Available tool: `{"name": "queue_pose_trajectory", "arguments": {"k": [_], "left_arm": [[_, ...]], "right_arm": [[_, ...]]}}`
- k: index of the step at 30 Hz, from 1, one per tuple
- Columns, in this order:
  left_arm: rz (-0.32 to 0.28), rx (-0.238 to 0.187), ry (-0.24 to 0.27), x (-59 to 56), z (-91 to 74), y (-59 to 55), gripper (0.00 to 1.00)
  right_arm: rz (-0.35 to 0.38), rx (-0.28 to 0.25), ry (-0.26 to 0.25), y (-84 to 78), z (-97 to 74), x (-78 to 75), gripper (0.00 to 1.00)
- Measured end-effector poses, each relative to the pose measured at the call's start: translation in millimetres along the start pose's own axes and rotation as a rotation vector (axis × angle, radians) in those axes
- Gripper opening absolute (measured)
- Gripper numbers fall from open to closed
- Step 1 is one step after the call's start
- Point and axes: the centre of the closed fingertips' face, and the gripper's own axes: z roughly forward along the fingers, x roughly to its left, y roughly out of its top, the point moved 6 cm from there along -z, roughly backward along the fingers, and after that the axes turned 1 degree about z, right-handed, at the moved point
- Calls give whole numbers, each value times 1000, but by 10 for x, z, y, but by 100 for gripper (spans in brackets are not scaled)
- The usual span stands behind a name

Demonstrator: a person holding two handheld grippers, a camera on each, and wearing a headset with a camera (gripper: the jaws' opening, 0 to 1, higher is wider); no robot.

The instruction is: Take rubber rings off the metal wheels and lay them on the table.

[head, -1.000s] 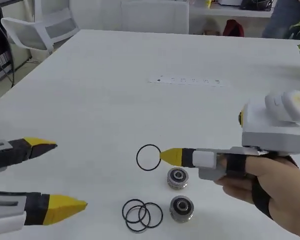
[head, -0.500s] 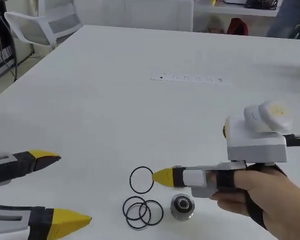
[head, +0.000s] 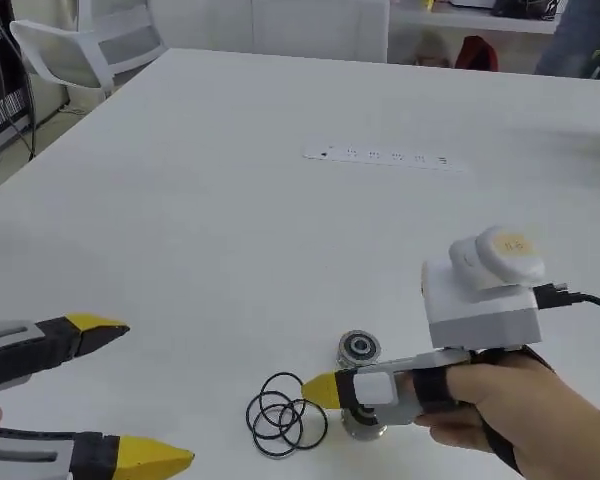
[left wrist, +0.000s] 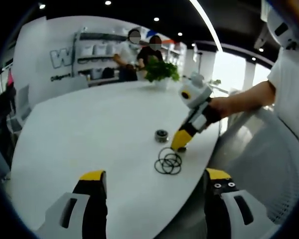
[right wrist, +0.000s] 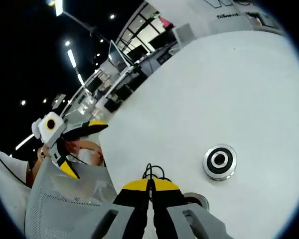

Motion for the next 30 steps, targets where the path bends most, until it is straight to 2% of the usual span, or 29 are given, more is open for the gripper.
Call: {"name": "queue_pose_trajectory", "arguments": {"k": [5, 16, 21, 30], "left_arm": [[-15, -11, 16, 22, -10, 1, 84], [-21, -16, 18, 29, -8, -3, 83], [-39, -16, 16, 30, -5, -14, 83], [-36, -17, 15, 24, -1, -9, 83]], "right_arm": [[-16, 17, -17, -22, 7, -31, 0], [-20, 10, -48, -19, 5, -81, 0], [-79, 19, -70, -17, 19, -66, 0], [-171, 39, -95, -15, 38, -46, 0]]}}
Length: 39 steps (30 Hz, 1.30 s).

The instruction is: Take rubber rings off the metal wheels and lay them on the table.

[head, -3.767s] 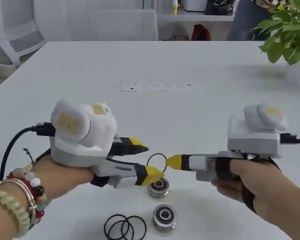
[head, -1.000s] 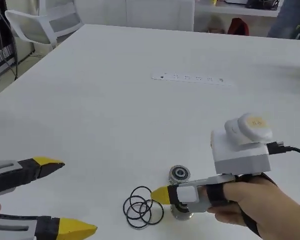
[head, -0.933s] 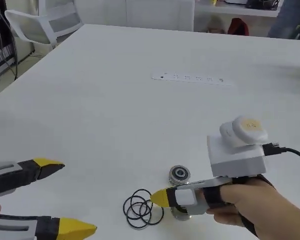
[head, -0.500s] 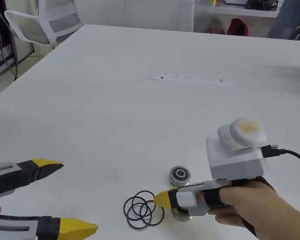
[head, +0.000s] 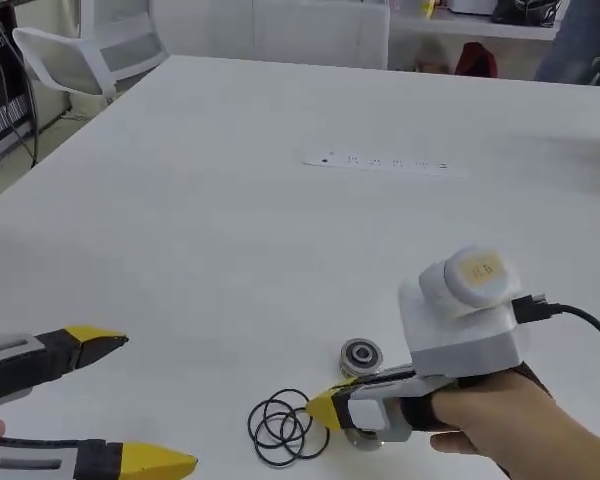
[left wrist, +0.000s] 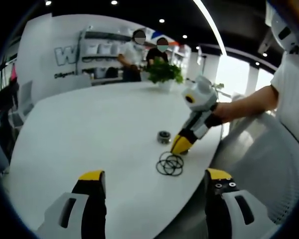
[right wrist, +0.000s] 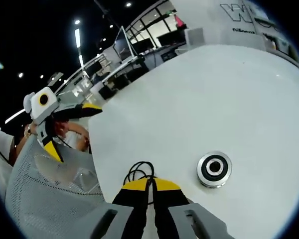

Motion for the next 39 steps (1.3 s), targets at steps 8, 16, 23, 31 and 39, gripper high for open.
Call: {"name": "queue_pose_trajectory", "arguments": {"k": [8, 16, 23, 31, 39], "left_arm": [[0, 2, -2, 0, 2, -2, 82], [-4, -2, -2, 5, 0, 0, 82], [-2, 1, -2, 4, -1, -6, 83], [5, 7, -3, -2, -2, -4, 83], [7, 9, -4, -8, -5, -4, 83]], "right_arm": [[-23, -2, -21, 18, -19, -28, 4], [-8, -29, -37, 74, -86, -62, 8], [3, -65, -40, 141, -152, -68, 10], [-11, -117, -32, 257, -249, -20, 13], [-107, -165, -25, 379, -342, 72, 24]]}}
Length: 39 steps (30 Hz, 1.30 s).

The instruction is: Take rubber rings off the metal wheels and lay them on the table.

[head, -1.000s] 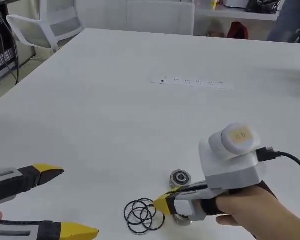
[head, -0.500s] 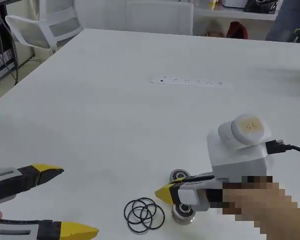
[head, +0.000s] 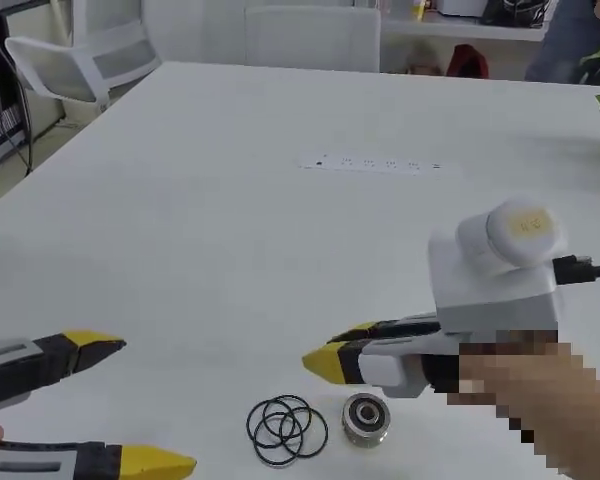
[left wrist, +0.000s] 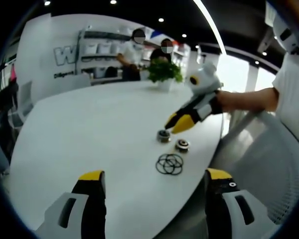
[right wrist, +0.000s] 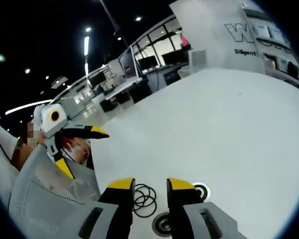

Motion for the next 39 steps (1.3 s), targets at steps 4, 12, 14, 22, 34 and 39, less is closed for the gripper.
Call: {"name": "queue_pose_trajectory", "arguments": {"k": [4, 12, 14, 22, 34, 39], "left_arm": [[2, 0, 1, 1, -2, 2, 83], [0, -4, -3, -2, 2, 6, 83], [3, -2, -7, -5, 6, 4, 84], [-8, -3, -25, -14, 28, 3, 84], [7, -1, -28, -17, 34, 8, 84], [11, 7, -33, -26, 39, 3, 84]], "right_arm": [[-68, -22, 17, 73, -36, 57, 31], [-181, -40, 47, 170, -84, 189, 48], [-233, -22, 53, 184, -106, 223, 52], [-326, 17, 58, 240, -191, 293, 63], [-513, 73, 57, 172, -449, 324, 86], [-533, 67, 32, 127, -569, 279, 92]]}}
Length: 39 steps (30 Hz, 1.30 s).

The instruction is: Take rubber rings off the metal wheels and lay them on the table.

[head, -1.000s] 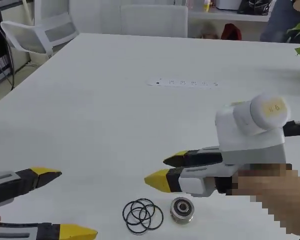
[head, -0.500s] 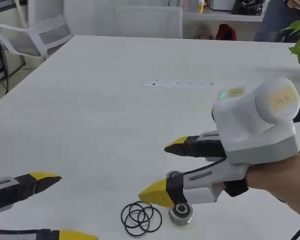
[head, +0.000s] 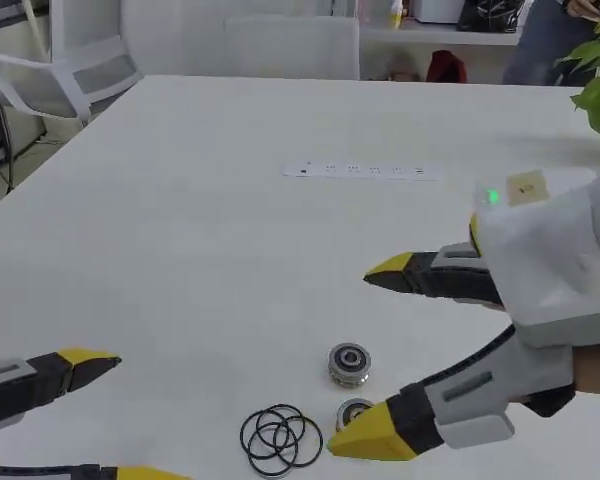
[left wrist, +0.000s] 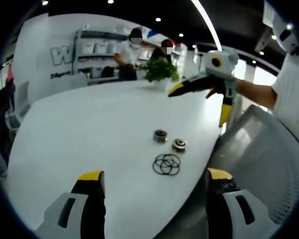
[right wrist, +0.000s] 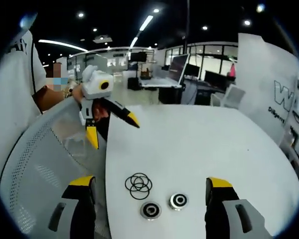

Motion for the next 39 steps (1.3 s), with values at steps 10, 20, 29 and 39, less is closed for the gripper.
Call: {"name": "queue_pose_trajectory", "arguments": {"k": [10, 20, 29, 39], "left_arm": [[8, 2, -9, -9, 9, 5, 85], [4, 3, -5, -8, 3, 6, 85], [-1, 8, -3, -7, 4, 0, 84], [-4, 15, 1, -5, 2, -12, 84]], "right_arm": [[50, -17, -90, -205, -299, -25, 99], [229, -164, -178, -350, -468, -45, 99], [325, -191, -261, -599, -551, -42, 99], [406, -170, -311, -852, -618, -13, 99]]}}
